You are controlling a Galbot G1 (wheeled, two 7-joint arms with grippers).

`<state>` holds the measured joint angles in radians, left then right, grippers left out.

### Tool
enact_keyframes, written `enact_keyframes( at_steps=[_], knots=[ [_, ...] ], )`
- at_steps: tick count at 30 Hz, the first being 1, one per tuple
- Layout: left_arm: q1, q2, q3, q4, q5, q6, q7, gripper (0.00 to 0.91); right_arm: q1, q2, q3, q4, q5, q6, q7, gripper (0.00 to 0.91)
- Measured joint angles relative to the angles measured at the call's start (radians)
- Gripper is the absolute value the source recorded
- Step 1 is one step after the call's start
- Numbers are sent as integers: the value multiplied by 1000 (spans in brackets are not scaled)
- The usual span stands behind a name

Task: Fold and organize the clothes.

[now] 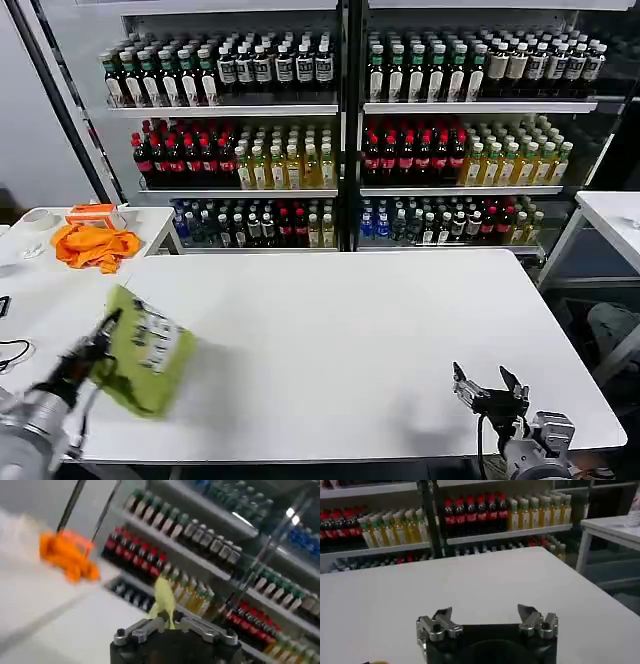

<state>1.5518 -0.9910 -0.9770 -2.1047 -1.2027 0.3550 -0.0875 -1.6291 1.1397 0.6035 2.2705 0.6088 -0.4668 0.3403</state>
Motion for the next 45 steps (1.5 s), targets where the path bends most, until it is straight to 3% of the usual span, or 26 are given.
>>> enact_keyframes(
  at_steps=[6,14,20,34,45],
  knots=[
    [17,61,20,-22,196,7,37,20,3,3,-5,-9,-4,9,-2,907],
    [-8,39,269,51,659,-54,48,20,-3,3,6,-7,-4,11,-2,907],
    [-39,27,422,51,848,-70,45,20,-15,12,9,1,-11,12,-2,907],
    [-142,-28,666,23,868,17,-16,20,-25,22,18,11,-21,13,-2,907],
    [-284,-143,831,96,766,41,-108,20,-22,20,31,16,-22,12,-1,907]
  ],
)
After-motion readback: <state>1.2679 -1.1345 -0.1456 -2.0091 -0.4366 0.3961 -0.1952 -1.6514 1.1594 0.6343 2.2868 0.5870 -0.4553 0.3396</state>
